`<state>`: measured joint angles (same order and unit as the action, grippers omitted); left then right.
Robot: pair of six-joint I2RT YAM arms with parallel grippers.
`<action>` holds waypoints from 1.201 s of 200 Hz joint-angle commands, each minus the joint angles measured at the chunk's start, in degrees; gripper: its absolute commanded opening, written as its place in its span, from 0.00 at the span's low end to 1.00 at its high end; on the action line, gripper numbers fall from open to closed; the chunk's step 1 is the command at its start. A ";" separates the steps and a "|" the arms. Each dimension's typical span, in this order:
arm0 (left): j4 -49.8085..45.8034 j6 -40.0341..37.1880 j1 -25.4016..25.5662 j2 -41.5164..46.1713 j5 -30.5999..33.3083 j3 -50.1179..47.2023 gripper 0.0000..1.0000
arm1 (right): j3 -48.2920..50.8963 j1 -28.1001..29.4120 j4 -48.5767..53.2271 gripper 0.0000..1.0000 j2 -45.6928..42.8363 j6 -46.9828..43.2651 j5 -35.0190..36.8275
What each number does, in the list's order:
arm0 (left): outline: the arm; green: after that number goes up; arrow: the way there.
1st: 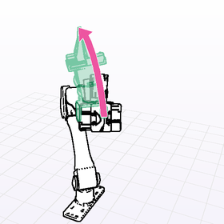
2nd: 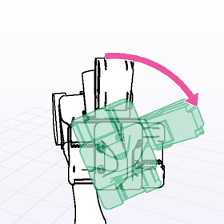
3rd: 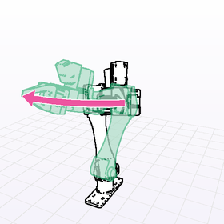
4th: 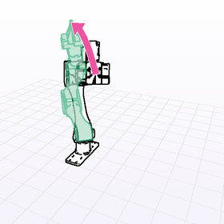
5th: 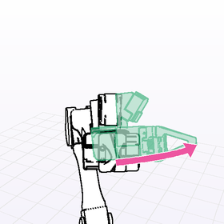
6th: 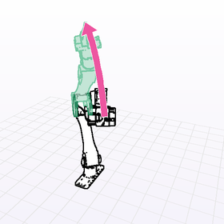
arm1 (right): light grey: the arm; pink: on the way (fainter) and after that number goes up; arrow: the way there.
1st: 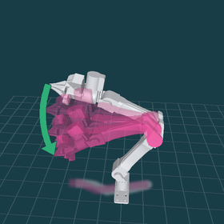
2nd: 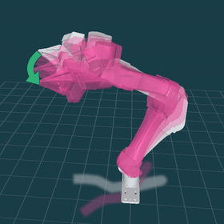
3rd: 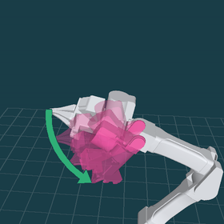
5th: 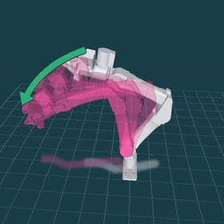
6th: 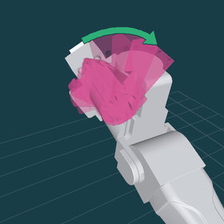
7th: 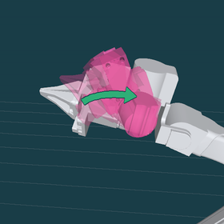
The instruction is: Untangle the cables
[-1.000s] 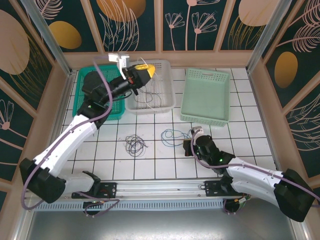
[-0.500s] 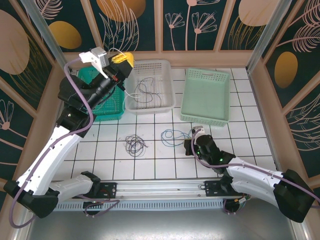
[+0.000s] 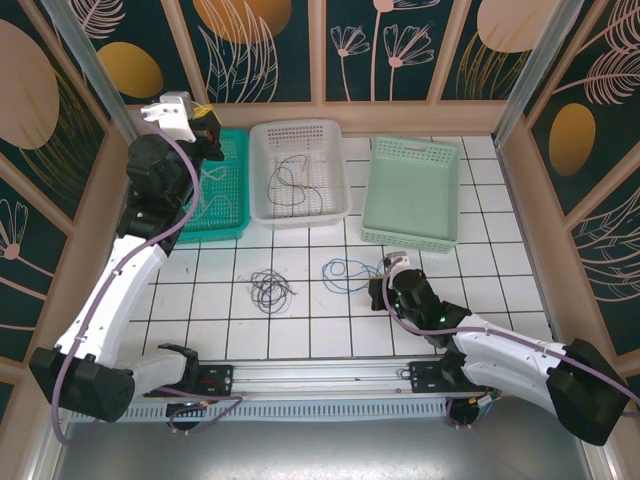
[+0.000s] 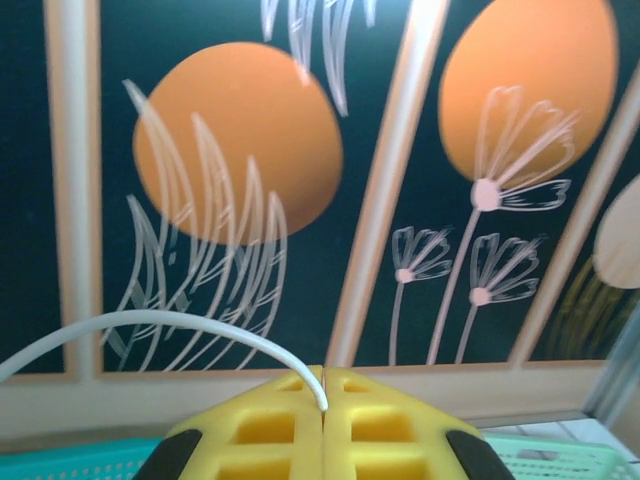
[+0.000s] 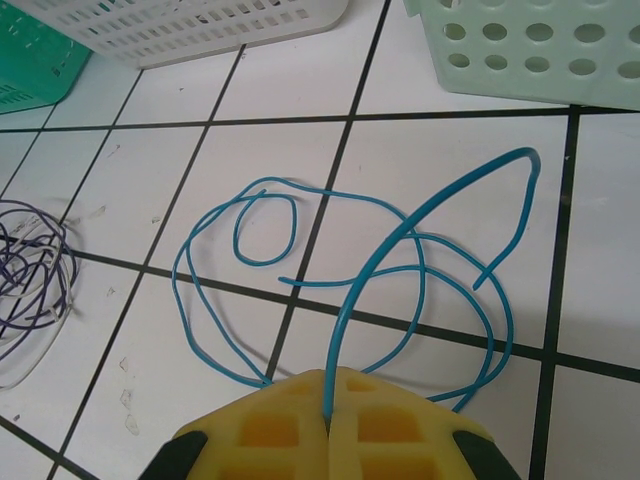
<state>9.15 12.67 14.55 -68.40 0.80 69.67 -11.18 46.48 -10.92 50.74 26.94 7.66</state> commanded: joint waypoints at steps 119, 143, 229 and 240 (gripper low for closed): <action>-2.03 9.65 -9.95 -19.38 3.62 -8.62 0.28 | -6.72 -0.98 4.16 0.00 0.34 -2.24 -0.78; -0.58 12.11 -9.94 -19.23 2.59 -10.81 0.70 | -8.25 -1.45 5.34 0.00 -0.14 -2.80 -1.93; 1.30 11.73 -7.70 -9.97 6.74 -18.53 0.99 | -17.77 -2.42 7.53 0.00 -4.13 -7.75 -4.59; 1.91 11.43 -6.73 -8.59 7.57 -19.10 0.99 | -20.36 -2.45 8.35 0.00 -4.37 -9.00 -4.63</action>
<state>8.56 24.71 5.78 -80.95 6.07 52.10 -25.80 44.34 -3.97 47.77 21.50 3.81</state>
